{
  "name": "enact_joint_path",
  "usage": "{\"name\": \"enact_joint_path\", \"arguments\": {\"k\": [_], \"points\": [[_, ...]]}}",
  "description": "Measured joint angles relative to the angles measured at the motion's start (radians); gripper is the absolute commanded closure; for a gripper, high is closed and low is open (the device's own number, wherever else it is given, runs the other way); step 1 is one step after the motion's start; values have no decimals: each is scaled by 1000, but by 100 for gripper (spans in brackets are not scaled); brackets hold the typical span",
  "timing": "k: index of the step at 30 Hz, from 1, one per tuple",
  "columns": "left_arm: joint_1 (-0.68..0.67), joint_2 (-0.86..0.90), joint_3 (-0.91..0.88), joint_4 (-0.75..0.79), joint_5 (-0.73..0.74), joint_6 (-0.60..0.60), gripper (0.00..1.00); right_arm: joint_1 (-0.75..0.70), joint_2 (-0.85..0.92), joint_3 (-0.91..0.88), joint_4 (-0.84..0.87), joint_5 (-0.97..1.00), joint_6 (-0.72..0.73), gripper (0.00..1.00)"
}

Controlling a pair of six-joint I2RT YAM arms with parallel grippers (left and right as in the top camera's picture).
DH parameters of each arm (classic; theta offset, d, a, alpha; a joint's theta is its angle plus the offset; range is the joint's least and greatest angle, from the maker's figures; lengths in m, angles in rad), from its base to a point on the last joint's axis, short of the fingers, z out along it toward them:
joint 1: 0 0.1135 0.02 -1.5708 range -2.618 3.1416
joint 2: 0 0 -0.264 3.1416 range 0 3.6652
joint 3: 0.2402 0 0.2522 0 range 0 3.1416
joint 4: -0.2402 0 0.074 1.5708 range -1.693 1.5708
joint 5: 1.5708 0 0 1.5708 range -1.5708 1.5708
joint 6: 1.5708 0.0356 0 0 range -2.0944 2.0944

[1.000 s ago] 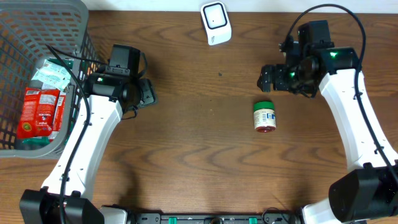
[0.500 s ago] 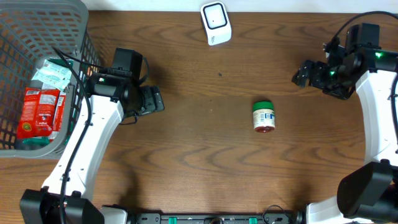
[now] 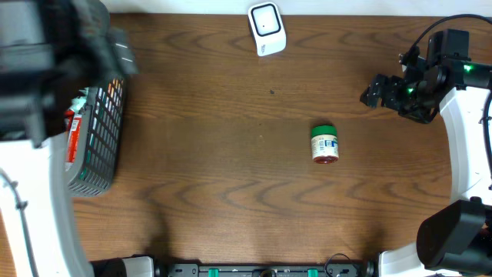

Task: Scan the item barcode
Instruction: 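Reach the left gripper into the basket toward the orange box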

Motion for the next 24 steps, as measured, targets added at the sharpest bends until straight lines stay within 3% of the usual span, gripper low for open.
{"name": "enact_joint_path", "arguments": {"k": [9,24], "points": [[239,72,6,-5,-46,34,2,0,0,0,0,0,0,1],[284,444,-8,14,121,235,2,0,0,0,0,0,0,1]]}}
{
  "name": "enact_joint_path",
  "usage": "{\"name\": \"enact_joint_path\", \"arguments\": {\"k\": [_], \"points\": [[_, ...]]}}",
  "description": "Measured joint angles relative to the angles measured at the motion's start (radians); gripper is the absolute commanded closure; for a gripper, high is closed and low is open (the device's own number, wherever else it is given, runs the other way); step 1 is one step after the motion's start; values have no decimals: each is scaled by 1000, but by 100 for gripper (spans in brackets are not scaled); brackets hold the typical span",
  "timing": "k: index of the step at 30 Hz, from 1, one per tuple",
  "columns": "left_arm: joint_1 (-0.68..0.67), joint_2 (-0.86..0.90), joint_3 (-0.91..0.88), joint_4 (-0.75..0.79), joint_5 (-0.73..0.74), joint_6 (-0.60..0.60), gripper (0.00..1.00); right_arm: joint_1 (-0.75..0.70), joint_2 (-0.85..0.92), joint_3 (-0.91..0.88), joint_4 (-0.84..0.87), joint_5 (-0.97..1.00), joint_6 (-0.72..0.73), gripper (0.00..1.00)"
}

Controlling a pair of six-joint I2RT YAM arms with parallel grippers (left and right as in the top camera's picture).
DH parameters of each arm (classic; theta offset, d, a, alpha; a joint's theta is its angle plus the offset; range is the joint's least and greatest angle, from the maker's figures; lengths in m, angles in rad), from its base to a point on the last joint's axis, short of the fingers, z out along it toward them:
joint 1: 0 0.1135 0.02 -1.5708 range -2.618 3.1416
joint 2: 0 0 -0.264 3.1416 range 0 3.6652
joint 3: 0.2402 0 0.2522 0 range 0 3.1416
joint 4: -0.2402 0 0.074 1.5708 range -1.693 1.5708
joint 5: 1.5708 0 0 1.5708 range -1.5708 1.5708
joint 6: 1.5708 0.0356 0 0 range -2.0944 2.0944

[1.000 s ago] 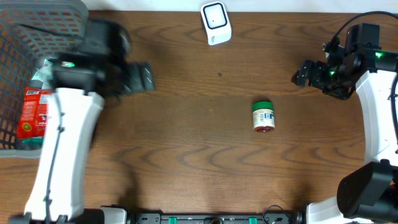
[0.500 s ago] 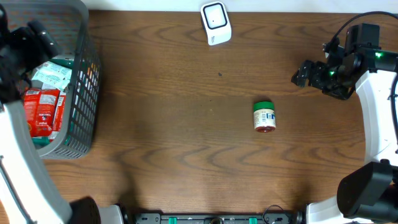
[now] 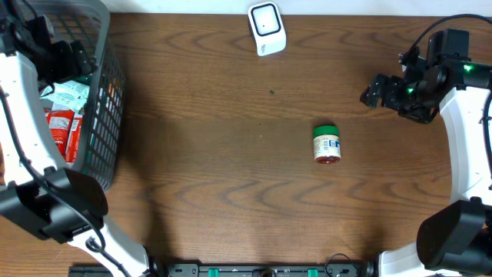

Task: Scan the item barcode
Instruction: 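Reach the left gripper into the basket toward the orange box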

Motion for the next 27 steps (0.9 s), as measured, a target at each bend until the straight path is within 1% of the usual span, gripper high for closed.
{"name": "enact_joint_path", "arguments": {"k": [12,16,22,25,27], "points": [[10,162,0,13,12,23,2,0,0,0,0,0,0,1],[9,186,0,13,18,23,2,0,0,0,0,0,0,1],[10,212,0,14,64,26,1,0,0,0,0,0,0,1],[11,228,0,13,74,28,9,0,0,0,0,0,0,1],[11,243,0,9,82,38,11,0,0,0,0,0,0,1]]}}
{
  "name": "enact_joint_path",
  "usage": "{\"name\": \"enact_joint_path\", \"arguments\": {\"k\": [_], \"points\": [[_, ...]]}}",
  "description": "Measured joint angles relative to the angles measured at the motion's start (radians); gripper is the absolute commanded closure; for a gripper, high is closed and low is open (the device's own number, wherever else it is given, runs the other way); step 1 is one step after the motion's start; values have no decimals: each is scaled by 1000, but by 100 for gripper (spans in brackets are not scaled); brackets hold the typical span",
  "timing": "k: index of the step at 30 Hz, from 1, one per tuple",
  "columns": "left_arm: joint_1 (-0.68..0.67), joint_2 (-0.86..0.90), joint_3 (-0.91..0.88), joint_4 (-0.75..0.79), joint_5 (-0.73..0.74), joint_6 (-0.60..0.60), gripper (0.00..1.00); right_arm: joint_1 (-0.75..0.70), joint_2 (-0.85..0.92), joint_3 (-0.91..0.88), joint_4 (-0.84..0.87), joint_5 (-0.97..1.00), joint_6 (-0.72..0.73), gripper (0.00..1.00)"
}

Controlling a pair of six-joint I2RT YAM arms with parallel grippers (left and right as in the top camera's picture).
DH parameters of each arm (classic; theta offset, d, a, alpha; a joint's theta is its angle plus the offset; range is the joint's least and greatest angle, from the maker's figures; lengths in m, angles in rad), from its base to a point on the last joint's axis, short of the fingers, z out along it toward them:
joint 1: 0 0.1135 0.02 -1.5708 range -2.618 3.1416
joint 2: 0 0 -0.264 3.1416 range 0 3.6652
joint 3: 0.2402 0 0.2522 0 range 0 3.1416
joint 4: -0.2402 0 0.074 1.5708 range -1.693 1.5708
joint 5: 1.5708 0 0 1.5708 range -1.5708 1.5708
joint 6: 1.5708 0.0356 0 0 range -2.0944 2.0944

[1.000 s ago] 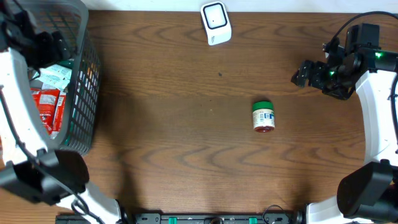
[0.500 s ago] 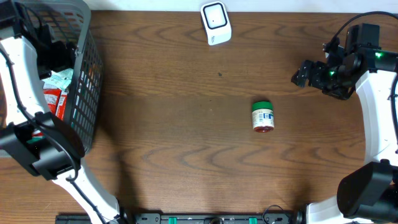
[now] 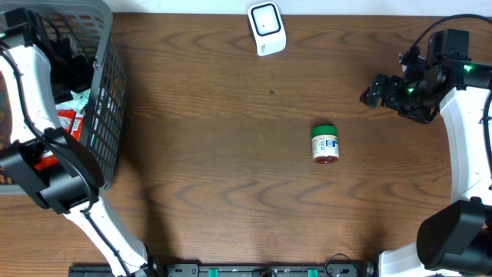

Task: Scan the item barcode
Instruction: 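Reach the left gripper into the basket toward the orange box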

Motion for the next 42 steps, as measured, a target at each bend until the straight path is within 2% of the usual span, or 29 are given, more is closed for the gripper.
{"name": "enact_joint_path", "arguments": {"k": [6,12,20,21,24,28,31,35,39,42], "points": [[-1,48,-14,-4,13,10,12,0,0,0,0,0,0,1],[0,54,-34,5,41,18,21,0,0,0,0,0,0,1],[0,54,-115,91,61,29,21,0,0,0,0,0,0,1],[0,55,-128,96,60,29,23,0,0,0,0,0,0,1],[0,56,-148,110,62,29,36,0,0,0,0,0,0,1],[-4,56,-148,122,65,32,42,0,0,0,0,0,0,1],[-4,56,-148,122,66,33,51,0,0,0,0,0,0,1],[-2,56,-148,129,69,32,47,0,0,0,0,0,0,1],[0,55,-148,150,71,28,33,0,0,0,0,0,0,1],[0,55,-148,180,72,31,31,0,0,0,0,0,0,1]]}}
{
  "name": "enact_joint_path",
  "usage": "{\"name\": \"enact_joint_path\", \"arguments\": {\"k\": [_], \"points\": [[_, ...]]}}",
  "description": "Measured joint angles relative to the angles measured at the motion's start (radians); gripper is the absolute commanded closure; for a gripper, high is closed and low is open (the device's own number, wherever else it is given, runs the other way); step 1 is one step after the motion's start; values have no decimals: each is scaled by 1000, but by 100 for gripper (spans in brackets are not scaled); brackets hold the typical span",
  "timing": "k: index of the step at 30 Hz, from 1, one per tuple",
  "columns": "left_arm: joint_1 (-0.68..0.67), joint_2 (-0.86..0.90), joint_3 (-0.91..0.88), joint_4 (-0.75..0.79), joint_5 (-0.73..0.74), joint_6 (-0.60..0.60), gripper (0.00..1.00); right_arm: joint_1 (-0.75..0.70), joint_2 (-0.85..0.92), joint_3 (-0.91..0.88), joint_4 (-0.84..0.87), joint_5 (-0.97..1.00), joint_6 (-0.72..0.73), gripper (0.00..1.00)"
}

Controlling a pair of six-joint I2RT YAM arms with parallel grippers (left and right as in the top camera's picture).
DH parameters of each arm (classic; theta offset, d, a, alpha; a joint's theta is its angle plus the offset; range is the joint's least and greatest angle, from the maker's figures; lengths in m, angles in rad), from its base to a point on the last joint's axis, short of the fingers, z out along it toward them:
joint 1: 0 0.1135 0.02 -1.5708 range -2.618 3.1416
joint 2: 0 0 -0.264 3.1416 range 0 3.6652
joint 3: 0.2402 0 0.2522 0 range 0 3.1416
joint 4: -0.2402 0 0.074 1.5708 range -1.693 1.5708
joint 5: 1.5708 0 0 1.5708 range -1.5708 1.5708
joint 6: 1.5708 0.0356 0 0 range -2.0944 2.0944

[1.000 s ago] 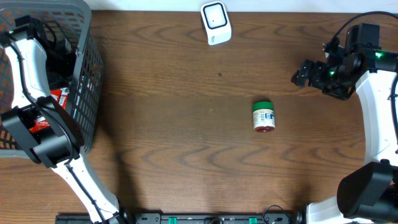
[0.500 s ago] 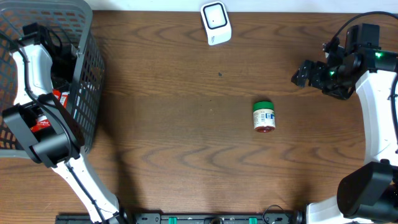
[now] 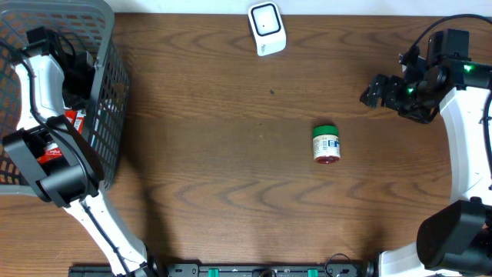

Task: Scan the item barcode
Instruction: 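Reach the left gripper into the basket toward the orange box, then grasp the orange-and-white box with the left gripper and lift it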

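Observation:
A small jar (image 3: pixel 325 144) with a green lid and a white label lies on its side on the brown table, right of centre. The white barcode scanner (image 3: pixel 267 28) sits at the far edge, in the middle. My left gripper (image 3: pixel 78 78) reaches down inside the grey basket (image 3: pixel 105 115) at the far left, among packets, and its fingers are too dark to read. My right gripper (image 3: pixel 370 91) hovers near the right edge, well above and to the right of the jar, holding nothing visible. Its jaws cannot be made out.
The basket holds a red packet (image 3: pixel 55 146) and other wrapped goods, partly hidden by the left arm. The right arm's white links run down the right edge of the table.
My left arm has shifted a little to the right within the basket, and the gripper sits among the packets. The jar, the scanner and the right arm have not moved.
At first my left arm was a blur high over the basket, hiding most of it. Then it was lowered into the basket above the packets, and it has stayed inside with small shifts. The jar, scanner and right arm kept their places throughout.

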Motion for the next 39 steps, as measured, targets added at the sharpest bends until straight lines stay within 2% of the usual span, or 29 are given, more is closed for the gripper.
{"name": "enact_joint_path", "arguments": {"k": [8,10,12,23,32,33,34,35,37,39], "points": [[-13,-8,-104,136,2,0,33,0,0,0,0,0,0,1],[-13,-8,-130,160,3,0,49,0,0,0,0,0,0,1],[-11,-11,-141,166,10,2,57,0,0,0,0,0,0,1],[1,-58,-144,168,7,0,59,0,0,0,0,0,0,1],[42,-303,-141,226,-5,-30,63,0,0,0,0,0,0,1],[49,-335,-141,229,-11,-39,62,0,0,0,0,0,0,1],[57,-367,-140,232,-13,-49,56,0,0,0,0,0,0,1],[63,-396,-140,233,-16,-56,42,0,0,0,0,0,0,1],[75,-468,-137,234,-21,-70,27,0,0,0,0,0,0,1],[76,-504,-130,230,-24,-79,21,0,0,0,0,0,0,1]]}}
